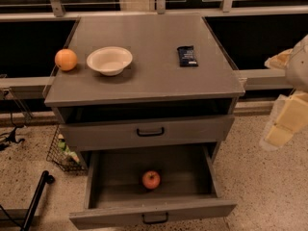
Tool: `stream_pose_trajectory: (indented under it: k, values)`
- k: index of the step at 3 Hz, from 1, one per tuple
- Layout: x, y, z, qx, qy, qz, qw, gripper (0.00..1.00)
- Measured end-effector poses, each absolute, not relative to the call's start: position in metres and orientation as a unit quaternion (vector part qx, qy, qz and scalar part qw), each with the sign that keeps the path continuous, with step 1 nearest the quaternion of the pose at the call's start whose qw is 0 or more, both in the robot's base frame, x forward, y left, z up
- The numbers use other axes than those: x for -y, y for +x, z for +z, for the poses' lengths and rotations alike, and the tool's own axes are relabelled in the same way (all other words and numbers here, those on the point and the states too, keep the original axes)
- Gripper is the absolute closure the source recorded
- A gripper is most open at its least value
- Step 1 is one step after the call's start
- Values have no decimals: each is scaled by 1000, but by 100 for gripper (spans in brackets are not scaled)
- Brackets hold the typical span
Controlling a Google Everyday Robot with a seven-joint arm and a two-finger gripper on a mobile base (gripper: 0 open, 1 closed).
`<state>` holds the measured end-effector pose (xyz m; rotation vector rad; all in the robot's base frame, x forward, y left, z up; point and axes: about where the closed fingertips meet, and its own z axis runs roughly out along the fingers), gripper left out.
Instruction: Close middle drawer
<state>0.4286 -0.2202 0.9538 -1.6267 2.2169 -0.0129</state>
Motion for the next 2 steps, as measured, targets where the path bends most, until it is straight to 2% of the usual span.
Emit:
stream_pose_trajectory:
  k: [2]
  values:
    - [200, 415, 884, -796, -528, 77, 286, 0]
